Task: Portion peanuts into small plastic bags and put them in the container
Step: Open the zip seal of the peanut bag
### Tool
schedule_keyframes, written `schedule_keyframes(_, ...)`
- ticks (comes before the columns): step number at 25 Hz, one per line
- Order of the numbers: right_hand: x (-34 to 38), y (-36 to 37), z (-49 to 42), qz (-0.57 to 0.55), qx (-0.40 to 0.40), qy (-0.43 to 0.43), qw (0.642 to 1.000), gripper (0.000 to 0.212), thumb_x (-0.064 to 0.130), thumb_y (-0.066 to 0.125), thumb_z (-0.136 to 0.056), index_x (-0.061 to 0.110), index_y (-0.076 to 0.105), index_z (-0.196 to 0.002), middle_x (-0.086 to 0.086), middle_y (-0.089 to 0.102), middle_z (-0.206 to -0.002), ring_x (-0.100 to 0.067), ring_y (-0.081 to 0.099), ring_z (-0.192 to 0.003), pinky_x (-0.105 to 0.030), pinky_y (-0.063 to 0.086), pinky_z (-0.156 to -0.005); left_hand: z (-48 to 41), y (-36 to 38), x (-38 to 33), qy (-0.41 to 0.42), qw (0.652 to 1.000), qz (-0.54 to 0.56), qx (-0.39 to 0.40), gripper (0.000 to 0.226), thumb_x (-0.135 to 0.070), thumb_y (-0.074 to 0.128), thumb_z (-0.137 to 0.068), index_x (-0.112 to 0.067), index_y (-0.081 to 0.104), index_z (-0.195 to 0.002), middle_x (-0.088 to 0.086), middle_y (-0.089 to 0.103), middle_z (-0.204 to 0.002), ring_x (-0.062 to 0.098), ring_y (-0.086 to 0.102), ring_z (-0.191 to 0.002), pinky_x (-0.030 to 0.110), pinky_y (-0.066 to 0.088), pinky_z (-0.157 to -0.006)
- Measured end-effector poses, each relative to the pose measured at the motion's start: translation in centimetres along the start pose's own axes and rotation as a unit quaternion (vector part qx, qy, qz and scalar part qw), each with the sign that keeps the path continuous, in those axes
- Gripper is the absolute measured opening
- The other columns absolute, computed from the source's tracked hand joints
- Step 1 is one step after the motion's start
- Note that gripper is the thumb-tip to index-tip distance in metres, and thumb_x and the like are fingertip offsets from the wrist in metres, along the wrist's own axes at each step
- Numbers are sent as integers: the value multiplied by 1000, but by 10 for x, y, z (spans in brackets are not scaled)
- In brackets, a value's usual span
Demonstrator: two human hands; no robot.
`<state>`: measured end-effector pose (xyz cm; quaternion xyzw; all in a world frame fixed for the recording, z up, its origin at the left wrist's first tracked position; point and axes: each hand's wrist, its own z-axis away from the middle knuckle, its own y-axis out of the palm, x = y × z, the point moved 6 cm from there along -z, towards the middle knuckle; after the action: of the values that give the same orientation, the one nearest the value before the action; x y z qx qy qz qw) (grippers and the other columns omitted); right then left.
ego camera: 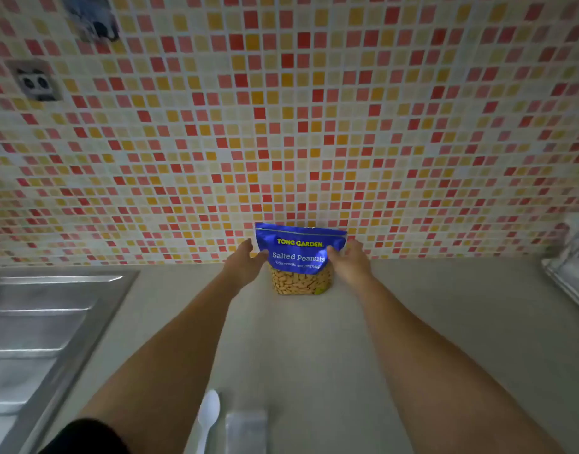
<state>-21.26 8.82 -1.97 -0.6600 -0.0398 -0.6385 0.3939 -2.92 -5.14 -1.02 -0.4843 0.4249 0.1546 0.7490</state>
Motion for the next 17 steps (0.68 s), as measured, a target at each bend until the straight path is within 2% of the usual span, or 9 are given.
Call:
schedule_keyframes(3, -8, 12, -15, -89, 27, 14, 996, 39, 26, 64, -85, 8, 51, -117, -10, 63, -115, -25, 59, -101, -32, 46, -81, -9, 15, -5, 20, 994, 107, 23, 53, -25, 54, -92, -13, 32, -139, 6, 46, -139, 20, 49, -116, 31, 41, -86)
schedule_keyframes(5, -19, 19, -24, -120, 38, 13, 992, 35, 26, 65, -84, 9, 53, -113, -10, 65, -112, -24, 62, -97, -37, 51, -84, -14, 16, 1, 15, 986, 168, 1, 44, -21, 63, -87, -11, 43, -125, 8, 53, -131, 19, 53, -106, 34, 47, -83)
schedule_keyframes(7, -26, 18, -23, -154, 57, 11, 986, 31, 22, 66, -84, 9, 54, -109, -11, 67, -109, -27, 64, -99, -46, 52, -87, -17, 11, 8, 23, 983, 180, -4, 39, -20, 71, -81, -9, 50, -112, 8, 61, -119, 22, 60, -105, 35, 53, -81)
schedule_keyframes(8, -25, 15, -19, -181, 66, 10, 981, 28, 17, 65, -85, 7, 54, -109, -12, 67, -107, -27, 65, -98, -46, 54, -85, -15, 7, 6, 38, 986, 161, 3, 37, -20, 72, -79, -9, 53, -108, 7, 64, -113, 23, 62, -103, 34, 55, -78)
schedule_keyframes(12, -17, -1, 9, -210, 103, -7, 972, 15, 9, 59, -89, 11, 55, -103, -10, 65, -101, -18, 64, -87, -26, 56, -68, 9, -3, -6, 87, 992, 67, 55, 28, -20, 70, -81, -10, 58, -105, 6, 65, -101, 18, 62, -92, 23, 53, -65)
schedule_keyframes(13, -16, -6, 18, -212, 110, -6, 971, 14, 9, 58, -90, 12, 56, -103, -10, 65, -101, -17, 64, -86, -26, 56, -69, 19, -5, -8, 82, 992, 58, 73, 26, -20, 69, -82, -8, 60, -104, 8, 66, -99, 19, 62, -91, 21, 52, -63)
schedule_keyframes(16, -22, -26, 51, -192, 143, 3, 971, 15, 10, 55, -91, 11, 57, -107, -13, 65, -108, -22, 64, -95, -41, 54, -86, 61, -3, -10, 83, 988, 7, 128, 27, -22, 66, -84, -3, 64, -103, 6, 65, -91, 16, 62, -85, 12, 50, -56)
schedule_keyframes(17, -27, -31, 62, -194, 158, 4, 968, 17, 9, 55, -92, 11, 57, -108, -13, 64, -108, -22, 64, -94, -41, 53, -86, 78, 0, -8, 96, 986, -13, 139, 27, -23, 66, -85, -2, 65, -102, 4, 66, -88, 15, 62, -82, 11, 50, -56)
